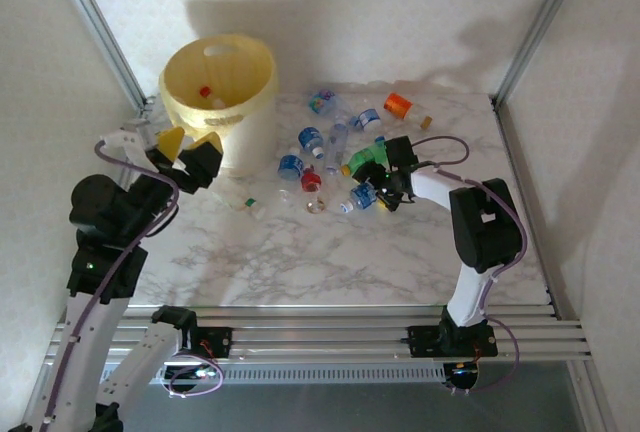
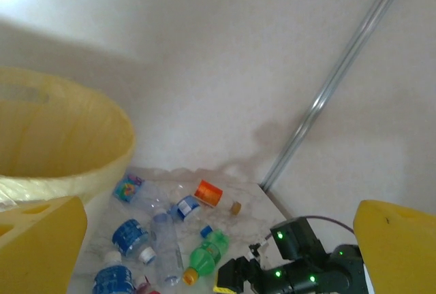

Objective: Throw the plastic bottles in the bin

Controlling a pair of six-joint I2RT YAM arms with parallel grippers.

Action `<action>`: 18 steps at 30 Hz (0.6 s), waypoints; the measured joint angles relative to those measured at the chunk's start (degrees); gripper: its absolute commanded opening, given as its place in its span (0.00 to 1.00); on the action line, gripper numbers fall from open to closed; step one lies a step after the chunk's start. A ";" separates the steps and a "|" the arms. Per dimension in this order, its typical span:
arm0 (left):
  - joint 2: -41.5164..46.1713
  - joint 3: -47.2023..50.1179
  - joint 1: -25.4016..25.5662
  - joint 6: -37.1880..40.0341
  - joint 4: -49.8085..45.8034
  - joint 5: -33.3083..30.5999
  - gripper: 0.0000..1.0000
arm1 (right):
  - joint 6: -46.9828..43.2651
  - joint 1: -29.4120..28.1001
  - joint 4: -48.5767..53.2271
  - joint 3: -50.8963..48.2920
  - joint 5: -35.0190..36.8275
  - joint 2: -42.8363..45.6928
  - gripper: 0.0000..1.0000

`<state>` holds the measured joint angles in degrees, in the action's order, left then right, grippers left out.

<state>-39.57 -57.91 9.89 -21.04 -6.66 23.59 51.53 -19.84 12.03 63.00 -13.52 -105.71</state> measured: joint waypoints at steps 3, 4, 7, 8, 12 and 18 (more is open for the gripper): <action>-0.66 1.05 1.81 0.00 0.13 -0.17 1.00 | -0.55 -0.28 -1.36 -1.60 0.96 0.76 0.83; -0.74 1.40 2.45 0.00 0.26 -0.37 1.00 | -0.87 -0.46 -2.08 -2.32 1.25 1.27 0.82; -1.46 2.51 5.07 -0.02 0.63 -1.07 1.00 | -1.86 -1.20 -3.72 -4.81 2.43 2.95 0.81; -1.77 2.84 6.10 0.00 0.68 -1.44 1.00 | -2.25 -1.49 -3.76 -5.33 2.86 3.39 0.81; -3.10 3.54 9.99 0.02 0.85 -3.43 1.00 | -3.69 -2.82 -3.48 -6.71 4.59 4.68 0.83; -4.74 3.54 15.04 0.04 1.46 -6.51 1.00 | -5.64 -4.11 -2.19 -9.77 6.27 7.78 0.84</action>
<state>-44.31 -54.37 24.93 -20.99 -5.19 17.08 45.89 -23.94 9.85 53.23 -7.25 -97.93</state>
